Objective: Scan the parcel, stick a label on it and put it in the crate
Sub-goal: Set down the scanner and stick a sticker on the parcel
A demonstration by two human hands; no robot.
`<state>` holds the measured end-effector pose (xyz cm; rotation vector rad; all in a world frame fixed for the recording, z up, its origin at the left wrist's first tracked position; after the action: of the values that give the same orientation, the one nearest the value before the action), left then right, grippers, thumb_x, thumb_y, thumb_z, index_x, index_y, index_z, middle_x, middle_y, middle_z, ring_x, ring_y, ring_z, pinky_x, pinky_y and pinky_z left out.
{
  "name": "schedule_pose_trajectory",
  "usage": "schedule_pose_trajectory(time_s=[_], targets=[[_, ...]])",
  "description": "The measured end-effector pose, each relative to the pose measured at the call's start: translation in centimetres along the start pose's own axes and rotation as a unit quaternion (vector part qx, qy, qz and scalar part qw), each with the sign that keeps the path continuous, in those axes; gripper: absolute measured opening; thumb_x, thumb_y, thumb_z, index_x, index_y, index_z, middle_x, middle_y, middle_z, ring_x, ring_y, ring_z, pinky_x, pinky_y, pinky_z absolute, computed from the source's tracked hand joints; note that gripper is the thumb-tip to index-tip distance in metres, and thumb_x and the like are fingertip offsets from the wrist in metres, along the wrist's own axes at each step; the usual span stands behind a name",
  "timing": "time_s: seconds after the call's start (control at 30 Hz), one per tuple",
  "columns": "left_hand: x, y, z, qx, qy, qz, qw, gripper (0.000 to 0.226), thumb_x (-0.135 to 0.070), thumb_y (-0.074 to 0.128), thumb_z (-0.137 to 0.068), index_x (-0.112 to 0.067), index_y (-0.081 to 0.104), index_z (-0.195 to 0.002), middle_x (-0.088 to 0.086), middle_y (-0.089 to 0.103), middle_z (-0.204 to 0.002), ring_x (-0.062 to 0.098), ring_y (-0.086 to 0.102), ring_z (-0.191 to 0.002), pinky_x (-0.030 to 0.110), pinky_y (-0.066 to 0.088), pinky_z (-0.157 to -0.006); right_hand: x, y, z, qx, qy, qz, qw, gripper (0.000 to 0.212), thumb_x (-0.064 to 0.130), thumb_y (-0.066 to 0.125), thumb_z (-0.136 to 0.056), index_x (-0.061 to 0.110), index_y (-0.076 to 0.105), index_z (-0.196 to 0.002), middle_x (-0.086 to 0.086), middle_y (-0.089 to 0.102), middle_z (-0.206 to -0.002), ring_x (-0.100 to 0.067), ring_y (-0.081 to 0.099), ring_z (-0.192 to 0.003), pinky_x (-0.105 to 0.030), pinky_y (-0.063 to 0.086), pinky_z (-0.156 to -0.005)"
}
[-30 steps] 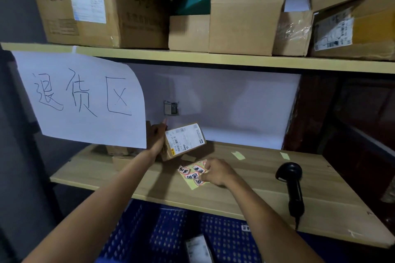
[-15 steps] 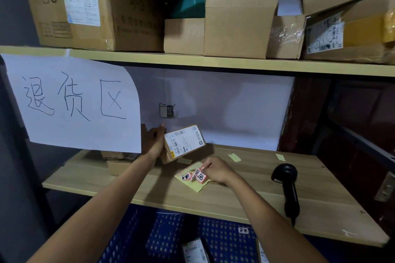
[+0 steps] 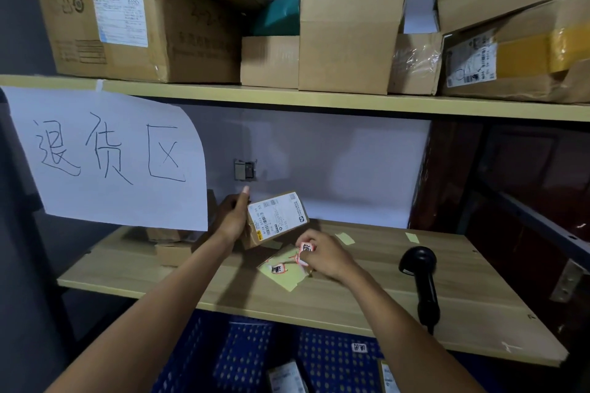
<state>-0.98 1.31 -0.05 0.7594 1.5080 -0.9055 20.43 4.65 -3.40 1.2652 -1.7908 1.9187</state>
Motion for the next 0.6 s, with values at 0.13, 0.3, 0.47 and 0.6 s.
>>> schedule_pose_trajectory(time_s=[0.13,0.3,0.47,0.6], targets=[[-0.5,-0.1,0.8,0.009,-0.012,-0.007,1.000,0.077,-0.081,0.035,-0.075,-0.017,0.072,-0.098,0.004,0.079,-0.089,0.023,0.075,-0.085,0.037,0.054,-0.088,0.2,-0.3,-0.3,-0.003,-0.001,-0.040,0.999,0.014,0.009,0.063,-0.085,0.014,0.074,-0.093,-0.002,0.069,-0.088,-0.005,0.059,-0.069,-0.008,0.046,-0.054],[-0.5,0.2,0.9,0.036,-0.032,0.021,0.999,0.065,-0.066,0.035,-0.089,-0.012,0.071,-0.091,0.011,0.074,-0.094,0.018,0.069,-0.074,0.025,0.044,-0.064,0.6,0.0,-0.5,-0.005,-0.011,-0.038,0.999,0.014,0.009,0.058,-0.092,0.013,0.071,-0.092,-0.009,0.074,-0.102,-0.025,0.070,-0.094,-0.021,0.048,-0.063],[-0.7,-0.5,0.3,-0.042,0.018,0.037,0.998,0.044,-0.056,0.039,-0.093,-0.016,0.059,-0.093,0.014,0.071,-0.111,0.022,0.066,-0.085,0.024,0.046,-0.067,-0.5,0.1,-1.1,-0.006,0.018,-0.036,0.999,0.015,0.015,0.061,-0.084,0.029,0.068,-0.086,0.006,0.072,-0.103,-0.018,0.066,-0.100,-0.029,0.050,-0.084],[-0.6,-0.7,0.3,-0.045,0.010,0.060,0.997,0.040,-0.055,0.041,-0.092,-0.023,0.056,-0.076,0.013,0.070,-0.107,0.027,0.067,-0.089,0.031,0.049,-0.078,-3.1,0.0,-1.8,-0.038,0.072,-0.052,0.995,0.014,0.042,0.061,-0.067,0.044,0.072,-0.075,0.014,0.075,-0.082,-0.016,0.069,-0.091,-0.040,0.054,-0.094]])
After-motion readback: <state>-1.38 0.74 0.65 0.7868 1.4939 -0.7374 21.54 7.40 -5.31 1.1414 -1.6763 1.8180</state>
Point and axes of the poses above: each hand's wrist, its own z-axis away from the middle knuckle, its own y-axis out of the palm, x = y × z, the point moved 2 cm from there along -z, towards the middle knuckle
